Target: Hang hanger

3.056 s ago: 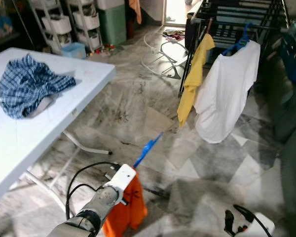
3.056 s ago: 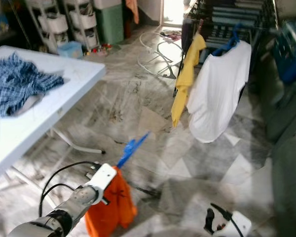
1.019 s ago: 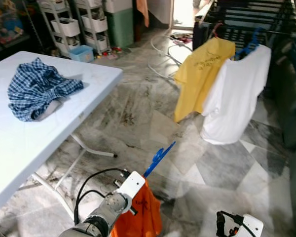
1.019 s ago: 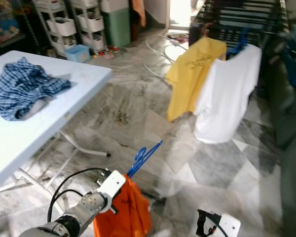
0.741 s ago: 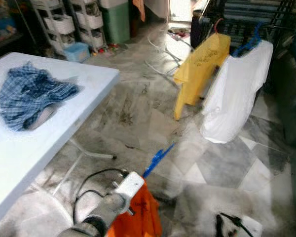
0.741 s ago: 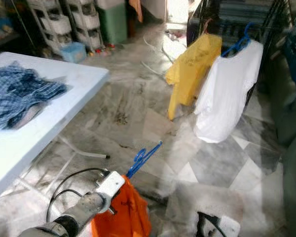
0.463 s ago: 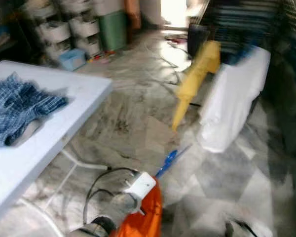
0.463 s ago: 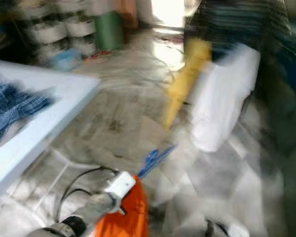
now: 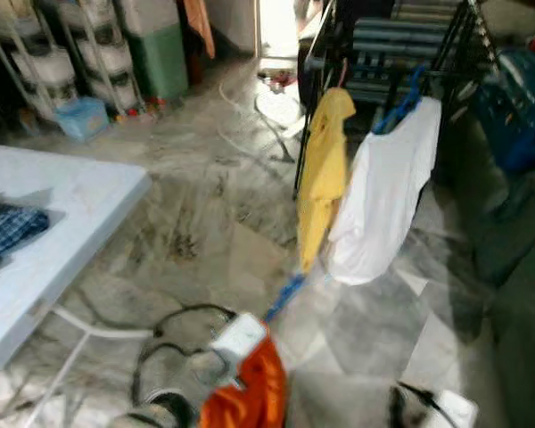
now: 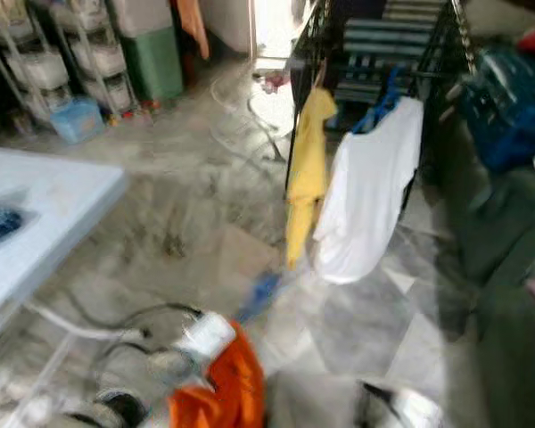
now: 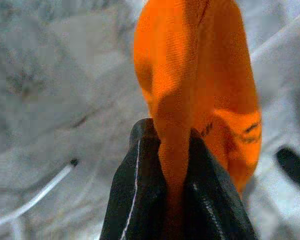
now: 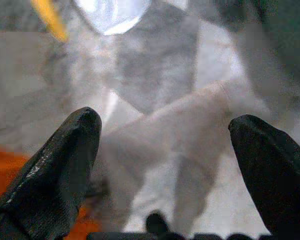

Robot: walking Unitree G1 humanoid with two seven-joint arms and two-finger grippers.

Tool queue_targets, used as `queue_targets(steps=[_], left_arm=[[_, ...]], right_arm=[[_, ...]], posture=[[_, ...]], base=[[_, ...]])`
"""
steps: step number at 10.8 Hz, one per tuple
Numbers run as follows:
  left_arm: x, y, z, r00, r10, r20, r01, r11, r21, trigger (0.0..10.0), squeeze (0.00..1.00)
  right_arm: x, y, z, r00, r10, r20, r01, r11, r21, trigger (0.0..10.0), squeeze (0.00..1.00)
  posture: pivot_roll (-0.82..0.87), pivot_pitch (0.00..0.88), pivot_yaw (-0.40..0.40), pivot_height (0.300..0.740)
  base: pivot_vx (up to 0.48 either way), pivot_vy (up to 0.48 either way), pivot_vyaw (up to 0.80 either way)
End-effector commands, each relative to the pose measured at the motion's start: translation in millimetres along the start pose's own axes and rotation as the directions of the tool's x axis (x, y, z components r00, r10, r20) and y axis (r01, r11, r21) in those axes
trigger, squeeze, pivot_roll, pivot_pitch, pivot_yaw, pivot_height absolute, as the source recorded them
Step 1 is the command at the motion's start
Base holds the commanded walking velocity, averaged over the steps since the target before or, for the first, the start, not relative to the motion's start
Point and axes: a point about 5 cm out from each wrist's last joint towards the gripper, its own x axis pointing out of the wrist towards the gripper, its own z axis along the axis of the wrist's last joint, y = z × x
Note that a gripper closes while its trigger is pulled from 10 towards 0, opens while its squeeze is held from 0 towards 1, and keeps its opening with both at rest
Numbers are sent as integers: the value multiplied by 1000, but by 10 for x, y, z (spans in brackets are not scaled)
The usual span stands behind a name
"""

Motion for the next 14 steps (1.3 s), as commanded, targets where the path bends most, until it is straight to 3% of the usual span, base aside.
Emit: queue_targets(steps=[1, 3, 4, 5, 7, 10, 14], left_arm=[[22, -19, 111, 999, 6, 45, -6, 1000, 5, 10000, 0], [57, 64, 399, 989, 62, 136, -64, 998, 16, 10000, 0], [71, 109, 680, 969, 89, 230, -78, 995, -57, 10000, 0], [69, 109, 853, 950, 99, 296, -84, 995, -61, 10000, 0], [74, 61, 962, 941, 94, 325, -77, 995, -65, 10000, 0], [68, 4, 948, 937, 14, 350, 7, 998, -57, 10000, 0], [63, -6, 952, 932, -20, 361, 42, 998, -53, 10000, 0]], right_arm=[[-28, -87, -44, 999, -29, -20, 29, 1000, -3, 10000, 0], [-8, -73, -15, 1000, -22, -16, 21, 1000, -13, 10000, 0], [-7, -80, -9, 1000, -24, -12, 23, 1000, -13, 10000, 0], [-16, -90, -27, 999, -28, -20, 27, 1000, -14, 10000, 0], [-27, -71, -53, 999, -25, -29, 25, 1000, -14, 10000, 0], [-35, -50, -68, 999, -27, -27, 27, 1000, -6, 10000, 0], [-45, -94, -74, 999, -37, -28, 36, 999, -14, 10000, 0]], posture=[[-115, 0, 27, 740], [-113, 0, 24, 740], [-108, 0, 23, 740], [-105, 0, 24, 740], [-103, 0, 25, 740], [-113, 3, 39, 740], [-115, 0, 37, 740]], base=[[0, 0, 0], [0, 0, 0], [0, 0, 0], [0, 0, 0], [0, 0, 0], [0, 0, 0], [380, 0, 0]])
